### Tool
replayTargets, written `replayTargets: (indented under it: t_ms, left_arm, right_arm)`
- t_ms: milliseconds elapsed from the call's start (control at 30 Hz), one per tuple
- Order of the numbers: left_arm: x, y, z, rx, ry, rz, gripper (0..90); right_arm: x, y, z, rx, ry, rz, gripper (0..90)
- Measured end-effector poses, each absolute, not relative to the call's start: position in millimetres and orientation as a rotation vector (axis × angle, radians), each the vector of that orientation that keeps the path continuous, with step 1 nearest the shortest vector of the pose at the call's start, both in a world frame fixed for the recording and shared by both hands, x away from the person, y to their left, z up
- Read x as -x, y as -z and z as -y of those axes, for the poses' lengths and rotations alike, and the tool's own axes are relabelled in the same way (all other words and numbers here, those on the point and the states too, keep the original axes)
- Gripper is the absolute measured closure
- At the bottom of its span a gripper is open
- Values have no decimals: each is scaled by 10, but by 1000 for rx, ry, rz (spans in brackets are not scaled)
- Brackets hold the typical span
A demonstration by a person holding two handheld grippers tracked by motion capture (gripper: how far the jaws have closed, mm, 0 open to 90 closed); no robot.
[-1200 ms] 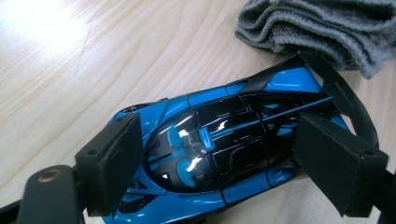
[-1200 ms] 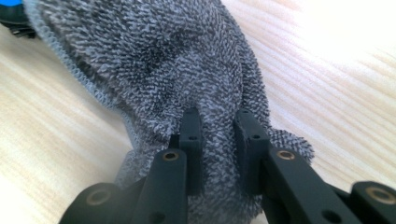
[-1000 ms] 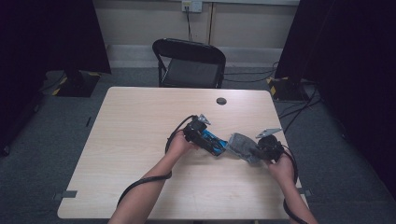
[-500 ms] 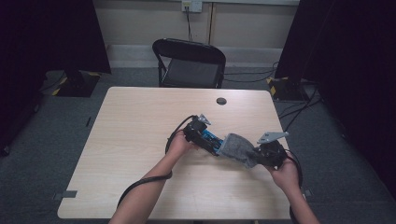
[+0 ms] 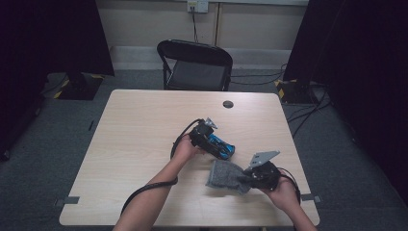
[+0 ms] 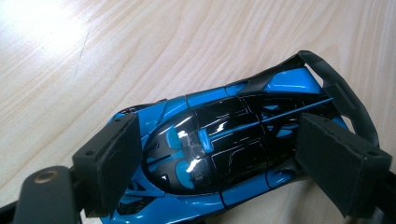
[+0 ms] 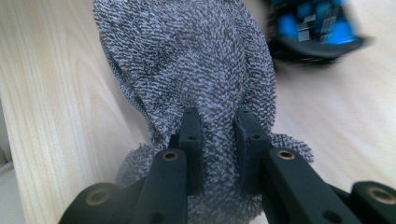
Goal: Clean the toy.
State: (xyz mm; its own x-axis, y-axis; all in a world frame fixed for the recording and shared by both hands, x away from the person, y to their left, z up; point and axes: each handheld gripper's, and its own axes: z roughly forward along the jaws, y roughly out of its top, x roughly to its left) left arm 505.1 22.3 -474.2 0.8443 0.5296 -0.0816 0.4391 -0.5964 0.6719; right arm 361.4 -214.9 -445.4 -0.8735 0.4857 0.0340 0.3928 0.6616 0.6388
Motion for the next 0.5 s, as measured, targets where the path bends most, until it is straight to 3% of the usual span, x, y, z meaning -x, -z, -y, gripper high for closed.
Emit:
replayTargets:
  t_ms: [233, 500]
  left_arm:
    - [-5047, 4746, -226, -2294, -167, -701, 147]
    - [-5044, 4748, -231, -2294, -168, -697, 147]
  right_arm:
    - [-3682, 4708, 1906, -714, -921, -2806, 750]
    - [-3772, 4709, 1912, -749, -852, -2762, 750]
